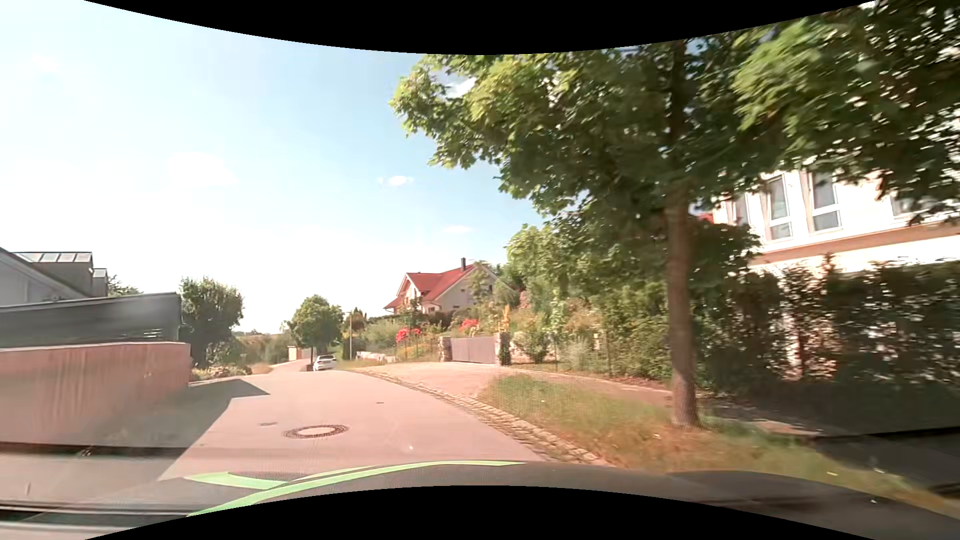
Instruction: Follow the waypoints while adhering to traffic rules and regulations
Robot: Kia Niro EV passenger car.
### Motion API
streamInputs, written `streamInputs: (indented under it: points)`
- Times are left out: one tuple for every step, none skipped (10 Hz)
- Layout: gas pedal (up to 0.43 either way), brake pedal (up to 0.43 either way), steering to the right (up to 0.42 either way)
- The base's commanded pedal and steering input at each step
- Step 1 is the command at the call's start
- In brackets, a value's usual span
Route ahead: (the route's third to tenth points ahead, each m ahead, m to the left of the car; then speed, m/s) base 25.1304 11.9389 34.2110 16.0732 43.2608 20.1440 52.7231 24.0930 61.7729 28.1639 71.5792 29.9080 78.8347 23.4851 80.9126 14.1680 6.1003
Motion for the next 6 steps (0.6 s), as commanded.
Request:
streamInputs:
  points:
    - [0.169, 0.0, -0.262]
    - [0.169, 0.0, -0.254]
    - [0.169, 0.0, -0.243]
    - [0.169, 0.0, -0.229]
    - [0.169, 0.0, -0.205]
    - [0.169, 0.0, -0.18]
